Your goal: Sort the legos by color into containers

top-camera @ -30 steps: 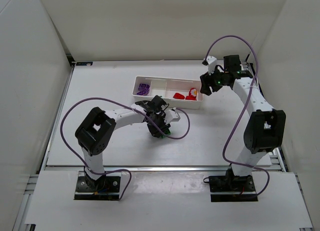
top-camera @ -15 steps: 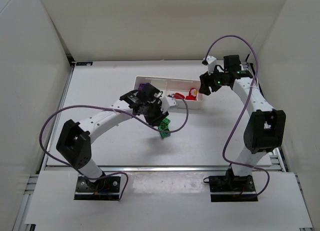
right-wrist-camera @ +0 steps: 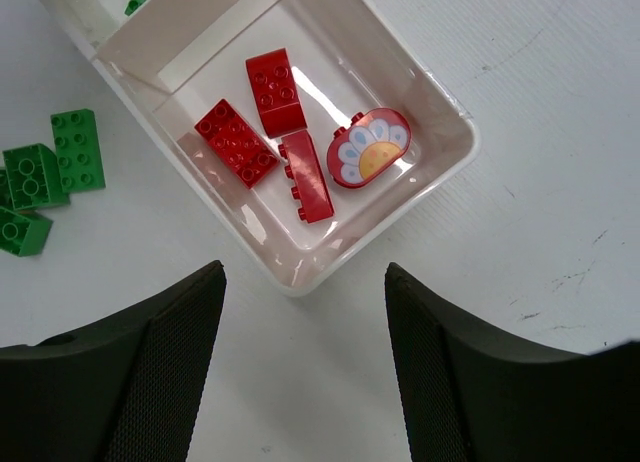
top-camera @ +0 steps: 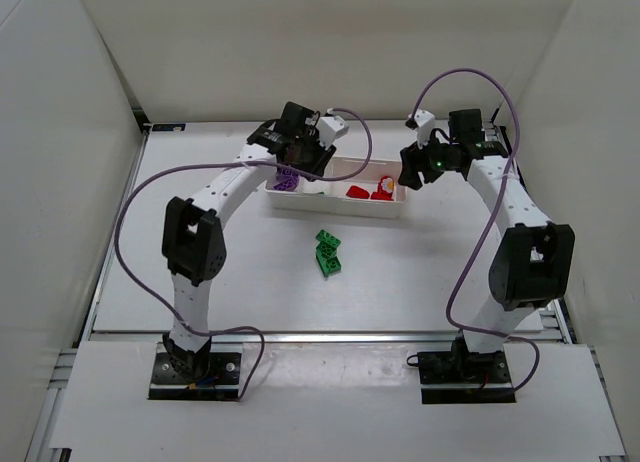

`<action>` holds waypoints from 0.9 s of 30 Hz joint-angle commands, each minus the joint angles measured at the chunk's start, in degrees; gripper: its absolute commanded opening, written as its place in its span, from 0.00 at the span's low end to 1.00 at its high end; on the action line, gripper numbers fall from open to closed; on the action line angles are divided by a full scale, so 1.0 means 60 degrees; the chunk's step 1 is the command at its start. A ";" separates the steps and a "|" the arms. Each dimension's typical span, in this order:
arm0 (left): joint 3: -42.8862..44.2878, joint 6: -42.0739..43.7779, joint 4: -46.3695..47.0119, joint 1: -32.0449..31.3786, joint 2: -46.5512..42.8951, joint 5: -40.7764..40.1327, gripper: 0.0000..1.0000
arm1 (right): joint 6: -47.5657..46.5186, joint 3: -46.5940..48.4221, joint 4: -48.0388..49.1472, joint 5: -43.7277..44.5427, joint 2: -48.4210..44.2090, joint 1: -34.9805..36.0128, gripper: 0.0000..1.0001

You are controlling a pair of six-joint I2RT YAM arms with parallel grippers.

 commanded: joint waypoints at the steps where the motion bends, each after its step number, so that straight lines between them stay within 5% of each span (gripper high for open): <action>1: 0.0736 0.0043 -0.0251 0.0117 0.0577 -0.0200 0.38 | 0.0048 -0.0165 0.0098 -0.0213 -0.0575 0.0007 0.69; 8: 0.2054 0.0102 -0.0499 0.0308 0.2173 -0.0171 0.46 | -0.0098 -0.0356 -0.0004 -0.0257 -0.0824 -0.0022 0.69; 12: 0.2670 0.0029 -0.0676 0.0338 0.2643 -0.0084 0.74 | -0.0317 -0.0444 -0.0136 -0.0359 -0.0897 0.0007 0.70; 16: 0.2949 -0.0278 -0.0676 0.0396 0.2805 -0.0288 0.88 | -0.1223 -0.0590 -0.0806 -0.1190 -0.0956 0.0037 0.70; 22: 0.3403 -0.1419 -0.0675 0.1023 0.2163 -0.0025 0.92 | -0.4111 -0.1482 -0.1455 -0.2074 -0.1731 0.0885 0.70; 27: 0.3274 -0.2752 -0.0676 0.1816 0.0934 -0.0432 0.92 | -0.2624 -0.1967 -0.0812 -0.0761 -0.1733 0.2876 0.68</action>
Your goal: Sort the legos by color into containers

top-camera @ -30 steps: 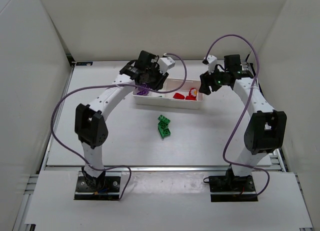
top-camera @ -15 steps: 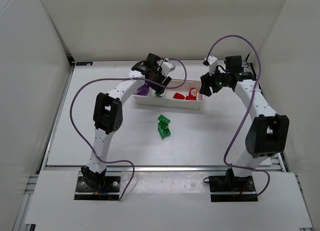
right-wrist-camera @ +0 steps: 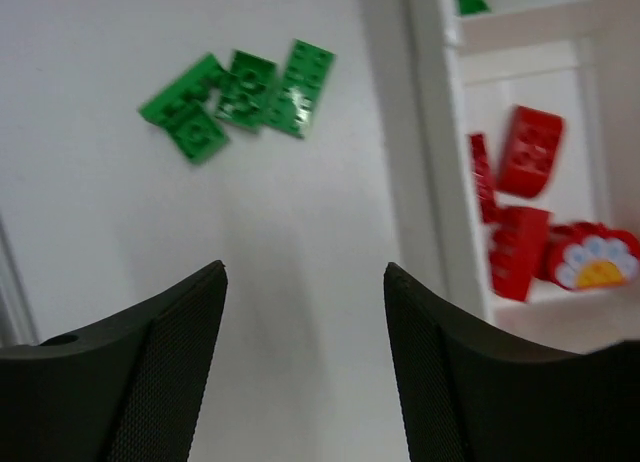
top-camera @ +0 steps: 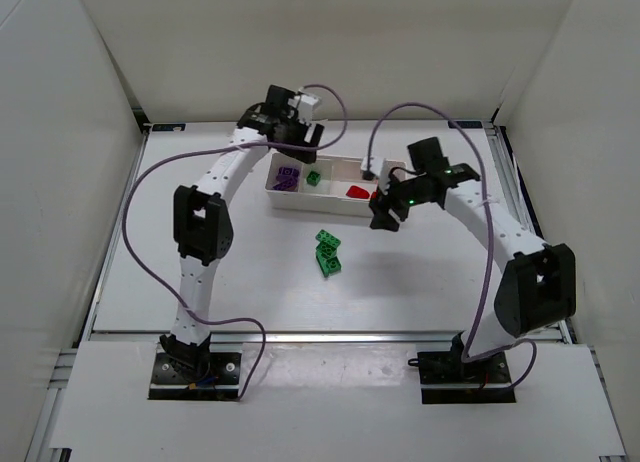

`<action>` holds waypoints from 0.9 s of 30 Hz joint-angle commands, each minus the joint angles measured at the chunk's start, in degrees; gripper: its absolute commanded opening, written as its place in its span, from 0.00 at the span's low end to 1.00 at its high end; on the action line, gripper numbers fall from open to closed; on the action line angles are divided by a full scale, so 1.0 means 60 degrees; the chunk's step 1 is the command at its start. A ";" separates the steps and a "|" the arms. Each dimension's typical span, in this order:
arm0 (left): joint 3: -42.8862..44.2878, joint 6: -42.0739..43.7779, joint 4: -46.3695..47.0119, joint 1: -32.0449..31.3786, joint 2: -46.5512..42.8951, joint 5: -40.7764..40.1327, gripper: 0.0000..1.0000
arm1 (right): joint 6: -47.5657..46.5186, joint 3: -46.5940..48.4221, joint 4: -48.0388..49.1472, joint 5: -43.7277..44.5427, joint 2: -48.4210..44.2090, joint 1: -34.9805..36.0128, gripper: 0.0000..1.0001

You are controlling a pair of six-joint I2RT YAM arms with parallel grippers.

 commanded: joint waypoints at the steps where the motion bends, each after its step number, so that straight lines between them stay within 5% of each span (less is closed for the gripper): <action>1: -0.0136 -0.1108 0.0006 0.0818 -0.1990 -0.0442 0.92 | 0.1624 -0.0124 0.0671 0.0828 -0.0036 0.1223 0.67; 5: -0.1513 -0.1196 0.0151 0.1316 -0.3148 -0.1174 0.92 | 0.4831 -0.0357 0.1610 0.1592 0.0215 0.2221 0.63; 11: -0.4265 -0.1152 0.1118 0.1933 -0.5126 -0.1673 0.91 | 0.7108 -0.0461 0.2007 0.2472 0.0726 0.3512 0.65; 18: -0.5983 -0.1108 0.1571 0.2256 -0.6357 -0.1964 0.91 | 0.7524 0.0225 0.2198 0.3057 0.1986 0.4595 0.60; 27: -0.7023 -0.1137 0.2100 0.2343 -0.7105 -0.2025 0.92 | 0.8710 0.1106 0.1509 0.4229 0.3320 0.4420 0.57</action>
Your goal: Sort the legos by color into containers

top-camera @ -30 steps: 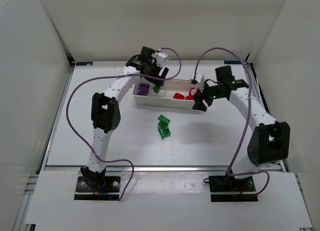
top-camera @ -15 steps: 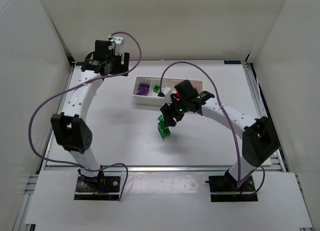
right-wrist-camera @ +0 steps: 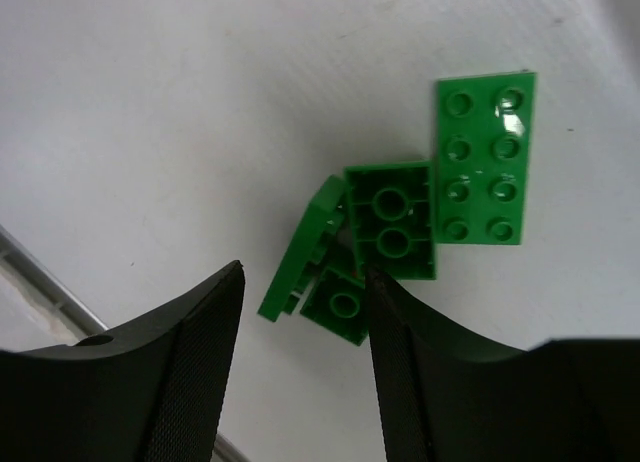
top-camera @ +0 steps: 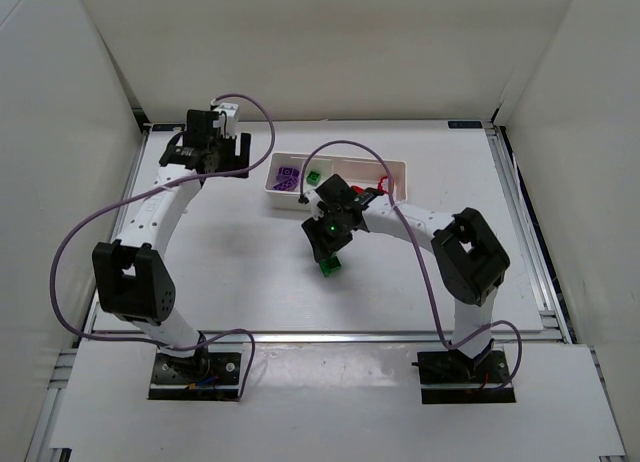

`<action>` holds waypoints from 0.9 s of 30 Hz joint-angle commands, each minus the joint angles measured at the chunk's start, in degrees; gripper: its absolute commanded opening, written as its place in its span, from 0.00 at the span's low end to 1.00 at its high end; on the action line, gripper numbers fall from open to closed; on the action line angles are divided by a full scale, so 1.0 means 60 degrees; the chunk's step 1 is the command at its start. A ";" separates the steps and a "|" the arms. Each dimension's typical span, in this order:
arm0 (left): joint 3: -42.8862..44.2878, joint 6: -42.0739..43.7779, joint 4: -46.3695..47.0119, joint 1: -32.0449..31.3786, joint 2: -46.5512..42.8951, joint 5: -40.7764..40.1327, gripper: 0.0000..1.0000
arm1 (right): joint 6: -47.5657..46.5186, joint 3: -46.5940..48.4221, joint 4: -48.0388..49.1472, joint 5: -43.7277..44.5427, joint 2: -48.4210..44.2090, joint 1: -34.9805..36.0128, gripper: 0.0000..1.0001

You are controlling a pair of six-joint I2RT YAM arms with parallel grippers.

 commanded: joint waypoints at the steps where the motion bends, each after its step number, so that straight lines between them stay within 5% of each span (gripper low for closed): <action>1: -0.0259 -0.0081 0.0501 0.0092 -0.1047 -0.0131 0.92 | 0.0682 0.0520 -0.0170 0.0590 0.0126 -0.0108 0.56; 10: -0.0567 0.0095 0.0589 0.0209 -0.1355 -0.0160 0.93 | 0.0624 0.0461 -0.0053 0.0430 0.0448 -0.0122 0.45; 27: -0.0934 -0.0037 0.0560 0.0239 -0.1502 -0.0160 0.93 | 0.0111 0.0330 0.0079 0.0107 0.0726 0.0126 0.43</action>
